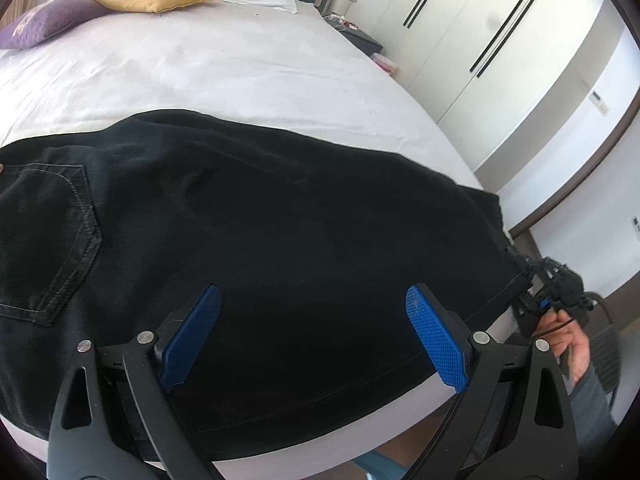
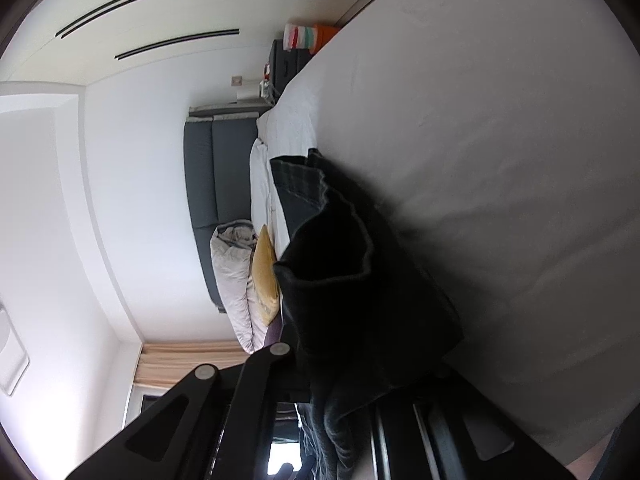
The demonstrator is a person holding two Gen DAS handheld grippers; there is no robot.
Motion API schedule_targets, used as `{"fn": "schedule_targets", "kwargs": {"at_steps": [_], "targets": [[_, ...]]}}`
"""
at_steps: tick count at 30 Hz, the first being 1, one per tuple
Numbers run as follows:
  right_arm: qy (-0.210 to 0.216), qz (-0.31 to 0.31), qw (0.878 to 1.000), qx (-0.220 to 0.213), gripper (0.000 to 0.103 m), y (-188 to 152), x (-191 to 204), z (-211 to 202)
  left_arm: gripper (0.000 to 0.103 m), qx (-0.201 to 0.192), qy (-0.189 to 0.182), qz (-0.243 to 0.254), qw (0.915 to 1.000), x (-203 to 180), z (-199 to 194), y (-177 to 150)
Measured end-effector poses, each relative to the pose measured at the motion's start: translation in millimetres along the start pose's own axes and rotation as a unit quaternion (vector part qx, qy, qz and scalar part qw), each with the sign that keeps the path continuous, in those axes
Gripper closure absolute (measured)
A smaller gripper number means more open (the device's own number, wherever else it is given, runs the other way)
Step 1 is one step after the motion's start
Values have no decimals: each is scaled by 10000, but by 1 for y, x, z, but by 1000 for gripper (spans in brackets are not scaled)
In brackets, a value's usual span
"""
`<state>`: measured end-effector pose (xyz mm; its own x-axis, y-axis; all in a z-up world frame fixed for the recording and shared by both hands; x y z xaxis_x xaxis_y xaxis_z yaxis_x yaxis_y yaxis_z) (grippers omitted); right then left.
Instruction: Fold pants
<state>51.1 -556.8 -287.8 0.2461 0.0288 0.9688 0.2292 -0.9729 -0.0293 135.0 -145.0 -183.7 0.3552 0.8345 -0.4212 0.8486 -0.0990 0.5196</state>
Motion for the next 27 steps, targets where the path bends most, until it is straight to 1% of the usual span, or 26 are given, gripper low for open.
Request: {"fn": "schedule_targets", "kwargs": {"at_steps": [3,7,9,10,11,12,13,14,15,16,17,18,19,21,22,24,27], "targets": [[-169,-61,9996,-200,98,-2,6,-3,8,-34,-100,-56,9999,-1,-1,0],[-621,-321,9966,-433,98,-7,21,-5,8,-69,-139,-185,9997,7,-5,-3],[-898,-795,9915,-509,98,-13,42,-3,8,-101,-160,-246,9995,12,-8,-3],[-997,-1161,9869,-502,98,-18,59,1,8,-142,-178,-284,9993,17,-10,-3],[-1061,-1581,9807,-445,98,-27,78,7,8,-179,-202,-311,9992,19,-12,-2],[-1134,-2070,9711,-356,98,-38,100,15,8,-243,-217,-354,9988,24,-15,1],[-1245,-2811,9513,-210,98,-58,127,28,8,-281,-214,-389,9986,28,-17,3],[-1351,-3430,9295,-44,98,-78,146,41,8,-352,-225,-489,9979,34,-20,7],[-1533,-4242,8922,247,98,-109,165,60,8,-408,-297,-647,9966,41,-21,11],[-1672,-4695,8658,450,98,-131,171,73,8,-430,-385,-788,9952,47,-22,14],[-1822,-5170,8336,684,98,-156,172,87,8,-451,-506,-974,9929,54,-22,17],[-1937,-5545,8043,903,98,-179,169,99,8,-459,-647,-1197,9896,62,-22,22],[-2039,-5807,7804,1105,98,-199,161,108,8,-446,-748,-1324,9874,66,-20,26],[-2222,-6060,7507,1409,98,-226,141,122,8,-294,-903,-1471,9846,70,-15,30],[-2283,-6097,7444,1484,98,-233,133,123,8,-198,-991,-1498,9835,69,-10,33],[-2351,-6121,7385,1571,98,-241,120,125,8,-97,-1161,-1500,9818,64,-3,38],[-2389,-6271,7266,1475,98,-242,122,124,8,215,-1506,-1752,9727,56,17,43]]}}
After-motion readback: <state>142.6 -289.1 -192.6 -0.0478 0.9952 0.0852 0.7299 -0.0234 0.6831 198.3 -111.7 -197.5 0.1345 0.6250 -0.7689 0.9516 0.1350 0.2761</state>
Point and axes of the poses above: each gripper's, at about its wrist camera, not at the fingertips, and z roughly the way its jaws point, x to its left, y to its top, the point moved 4 cm from there along z, roughly the way its jaws point, and after that the axes turned 3 degrees about -z, right-handed, at the moved point
